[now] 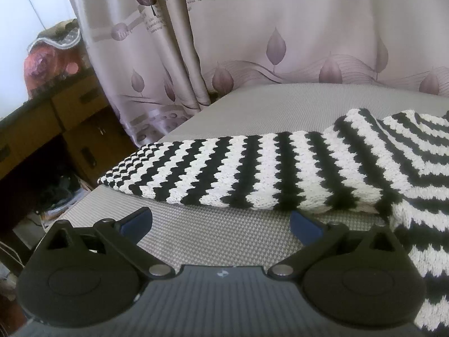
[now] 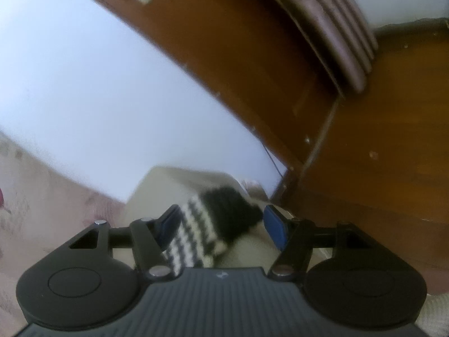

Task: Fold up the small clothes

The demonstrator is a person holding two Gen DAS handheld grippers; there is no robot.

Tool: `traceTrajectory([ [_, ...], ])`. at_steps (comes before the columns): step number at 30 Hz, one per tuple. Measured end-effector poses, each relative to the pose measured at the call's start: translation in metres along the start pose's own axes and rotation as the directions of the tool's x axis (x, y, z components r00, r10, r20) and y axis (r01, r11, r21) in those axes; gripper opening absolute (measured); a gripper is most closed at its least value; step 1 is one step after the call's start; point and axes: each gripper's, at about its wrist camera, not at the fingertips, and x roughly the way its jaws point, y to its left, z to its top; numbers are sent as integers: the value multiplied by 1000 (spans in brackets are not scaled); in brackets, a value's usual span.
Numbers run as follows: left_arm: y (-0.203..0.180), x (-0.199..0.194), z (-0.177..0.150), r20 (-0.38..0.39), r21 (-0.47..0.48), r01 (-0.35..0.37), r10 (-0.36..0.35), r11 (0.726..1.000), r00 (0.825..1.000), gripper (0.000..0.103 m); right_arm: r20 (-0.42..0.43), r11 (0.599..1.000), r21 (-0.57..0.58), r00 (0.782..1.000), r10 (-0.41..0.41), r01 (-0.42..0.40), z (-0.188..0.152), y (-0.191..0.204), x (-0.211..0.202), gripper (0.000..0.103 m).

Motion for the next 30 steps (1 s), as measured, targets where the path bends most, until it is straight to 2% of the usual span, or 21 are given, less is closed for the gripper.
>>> traceTrajectory([
  [5,4,-2,0,7,-15,12,-12,1000,1000,103,-11,997,-62,998,-56,56,-2,13,5,65],
  [10,4,-1,0,7,-14,13,-13,1000,1000,103,-10,999,-38,1000,-27,27,5,14,25,64],
  [11,4,-1,0,5,-13,13,-13,1000,1000,103,-2,999,-46,1000,-18,18,5,18,28,58],
  [12,3,0,0,4,-14,10,-10,1000,1000,103,10,998,-59,1000,4,-3,5,19,31,41],
  [13,4,0,1,3,-15,10,-9,1000,1000,103,19,996,-84,999,33,-31,5,22,34,29],
  [14,4,0,1,4,-17,9,-9,1000,1000,103,14,992,-116,999,41,-39,5,27,35,9],
  [17,3,0,1,5,-21,9,-9,1000,1000,103,0,989,-141,999,40,-40,4,31,37,9],
  [19,3,0,1,6,-21,11,-11,1000,1000,103,23,995,-98,999,37,-34,8,29,33,9],
  [22,4,-1,1,14,-28,13,-13,1000,1000,103,59,996,-21,995,85,-84,15,37,19,9],
  [26,7,-3,-1,29,-47,27,-26,999,999,103,65,980,-50,978,196,-193,14,91,1,9],
  [30,13,-7,-2,54,-77,48,-44,996,998,103,54,940,-88,941,335,-330,-1,167,-12,9],
])
